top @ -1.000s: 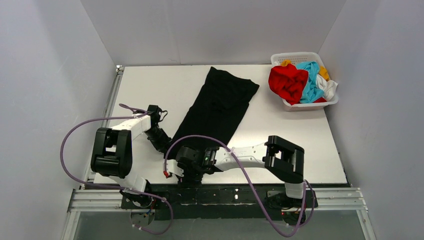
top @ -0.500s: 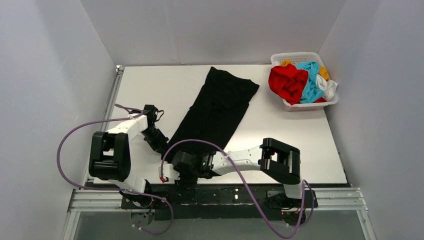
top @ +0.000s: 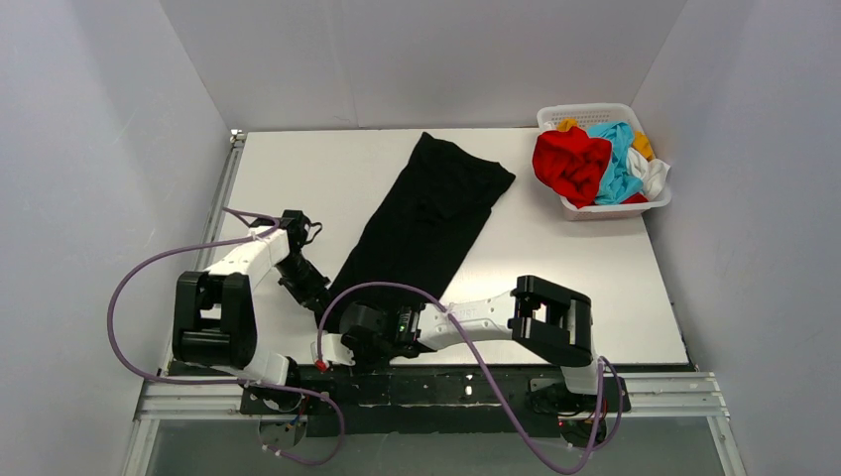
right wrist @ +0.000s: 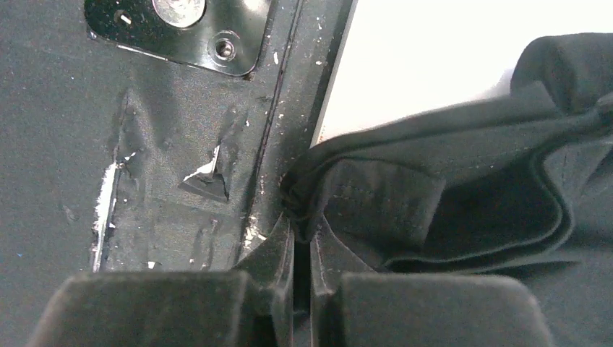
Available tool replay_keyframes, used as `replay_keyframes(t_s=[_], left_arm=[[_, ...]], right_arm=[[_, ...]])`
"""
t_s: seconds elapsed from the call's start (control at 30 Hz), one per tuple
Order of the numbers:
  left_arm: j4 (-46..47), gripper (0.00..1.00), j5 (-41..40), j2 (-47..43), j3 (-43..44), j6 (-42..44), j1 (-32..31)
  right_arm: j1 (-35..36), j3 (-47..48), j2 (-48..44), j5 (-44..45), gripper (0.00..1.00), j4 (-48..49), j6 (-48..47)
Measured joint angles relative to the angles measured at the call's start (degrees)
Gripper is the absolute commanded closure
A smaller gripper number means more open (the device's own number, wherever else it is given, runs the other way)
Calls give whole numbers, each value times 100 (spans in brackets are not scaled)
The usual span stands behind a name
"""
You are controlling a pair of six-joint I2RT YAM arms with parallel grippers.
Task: Fold and stack the t-shirts
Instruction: Grab the bottom of the folded rectangular tshirt with both arms, then fold the folded rectangular tshirt in 1/3 of the way
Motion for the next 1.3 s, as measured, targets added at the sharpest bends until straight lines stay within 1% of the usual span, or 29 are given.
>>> replay_keyframes(t_s=[0.17,0.3,0.4,0.53,0.67,0.8,0.9,1.07,1.3], left_arm=[[-505,100,-310,-623,-4,-249,13],[-861,100,-531,-1515,-326,-551,20],[-1207,100,-756,-2048,-625,-761,28],[-1574,100,-870,-2476,-761,-929,31],[-1644,100,-719,-2653,-761,-968,31],[-1567,100,-518,-2461,-678,-979,4],[-1464,100,-400,-2116,-376,-1005,-208],[-1233,100,-291,-1233,505,-1097,-664],[-1069,100,-188,142,1875,-1305,-772]], right_arm=[[-37,-122,-201,-210,99,-59,79],[-151,-575,-986,-728,99,-101,321],[-166,-691,-1456,-1147,99,-81,546],[-157,-846,-1709,-1495,99,70,758],[-157,-1027,-1727,-1565,99,149,905],[-267,-1189,-1768,-1545,99,306,1123],[-531,-1390,-1956,-1534,99,422,1300],[-1235,-1613,-2409,-1508,99,573,1537],[-2234,-1814,-2643,-1469,99,837,1799]])
